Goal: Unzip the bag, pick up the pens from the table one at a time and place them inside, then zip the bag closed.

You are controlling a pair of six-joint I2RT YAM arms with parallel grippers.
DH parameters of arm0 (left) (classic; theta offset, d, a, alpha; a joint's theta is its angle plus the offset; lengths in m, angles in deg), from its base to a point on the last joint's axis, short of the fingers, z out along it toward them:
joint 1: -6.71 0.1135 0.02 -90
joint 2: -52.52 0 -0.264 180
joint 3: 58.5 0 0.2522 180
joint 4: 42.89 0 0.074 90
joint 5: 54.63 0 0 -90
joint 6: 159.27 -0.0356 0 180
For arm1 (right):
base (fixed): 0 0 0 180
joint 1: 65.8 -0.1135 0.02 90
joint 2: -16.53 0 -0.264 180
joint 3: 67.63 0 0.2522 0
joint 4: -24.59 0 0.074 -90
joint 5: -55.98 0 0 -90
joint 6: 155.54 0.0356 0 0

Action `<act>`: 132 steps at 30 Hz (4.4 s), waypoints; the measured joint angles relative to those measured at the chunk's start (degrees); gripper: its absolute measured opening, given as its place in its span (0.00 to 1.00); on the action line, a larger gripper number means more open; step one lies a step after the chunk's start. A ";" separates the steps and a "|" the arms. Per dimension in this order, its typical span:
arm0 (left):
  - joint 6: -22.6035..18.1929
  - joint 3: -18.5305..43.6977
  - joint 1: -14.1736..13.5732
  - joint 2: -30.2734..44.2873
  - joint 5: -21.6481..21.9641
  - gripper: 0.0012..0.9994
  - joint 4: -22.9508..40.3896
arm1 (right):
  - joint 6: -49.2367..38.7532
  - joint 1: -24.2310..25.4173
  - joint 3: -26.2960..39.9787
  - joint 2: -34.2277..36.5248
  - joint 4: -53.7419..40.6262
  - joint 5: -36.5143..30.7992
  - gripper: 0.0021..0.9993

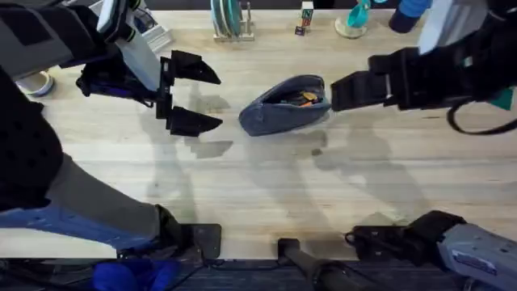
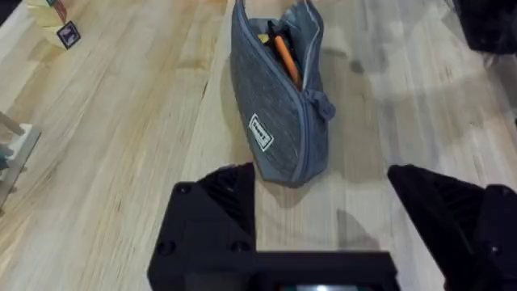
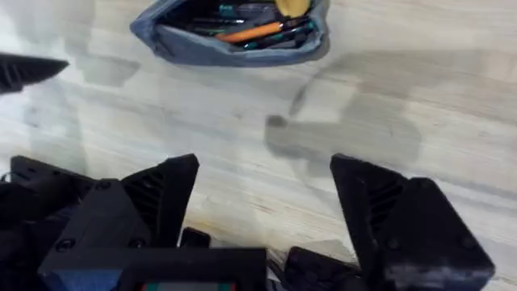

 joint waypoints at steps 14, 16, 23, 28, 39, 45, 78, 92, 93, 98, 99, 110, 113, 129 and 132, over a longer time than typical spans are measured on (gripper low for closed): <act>-0.02 0.00 0.00 0.00 -0.31 1.00 -0.20 | 8.74 -12.34 0.00 2.02 2.45 -4.34 1.00; -0.08 0.00 0.00 0.00 -0.37 1.00 -0.20 | 9.53 -13.29 0.00 3.84 2.58 -4.45 1.00; -0.14 0.00 0.00 0.00 -0.39 0.99 -0.20 | 12.01 -17.51 0.00 10.19 7.05 -6.60 1.00; -0.15 0.00 0.00 0.00 -0.39 0.99 -0.27 | 14.53 -19.98 0.00 14.31 9.91 -7.93 1.00; -0.15 0.00 0.00 0.00 -0.52 1.00 -0.34 | 20.39 -20.89 0.00 22.17 13.90 -8.58 1.00; -0.15 0.00 0.00 0.00 -0.90 1.00 -0.34 | 21.96 -20.89 0.00 24.18 17.80 -8.60 1.00; -0.15 0.00 0.00 0.00 -1.07 0.99 -0.34 | 24.55 -20.89 0.00 33.08 26.53 -8.58 0.96; -0.15 0.00 0.00 0.00 -1.09 0.99 -0.34 | 24.72 -20.89 0.00 34.83 30.16 -8.92 0.90; -0.15 0.00 0.00 0.00 -1.09 1.00 -0.34 | 24.72 -20.89 0.00 34.83 30.16 -8.99 0.90; -0.15 0.00 0.00 0.00 -1.25 1.00 -0.34 | 24.76 -20.89 0.00 34.83 30.14 -9.66 0.82; -0.15 0.00 0.00 0.00 -1.25 1.00 -0.34 | 24.76 -20.89 0.00 34.83 30.14 -9.81 0.81; -0.15 0.00 0.00 0.00 -1.27 0.99 -0.36 | 24.76 -20.89 0.00 34.83 30.14 -10.32 0.54; -0.15 0.00 0.00 0.00 -1.27 1.00 -0.36 | 24.76 -20.89 0.00 34.83 30.14 -10.31 0.49; -0.15 0.00 0.00 0.00 -1.27 1.00 -0.36 | 24.76 -20.89 0.00 34.83 30.31 -10.26 0.22; -0.15 0.00 0.00 -0.02 -1.27 1.00 -0.38 | 24.76 -20.91 0.00 34.83 30.34 -10.24 0.18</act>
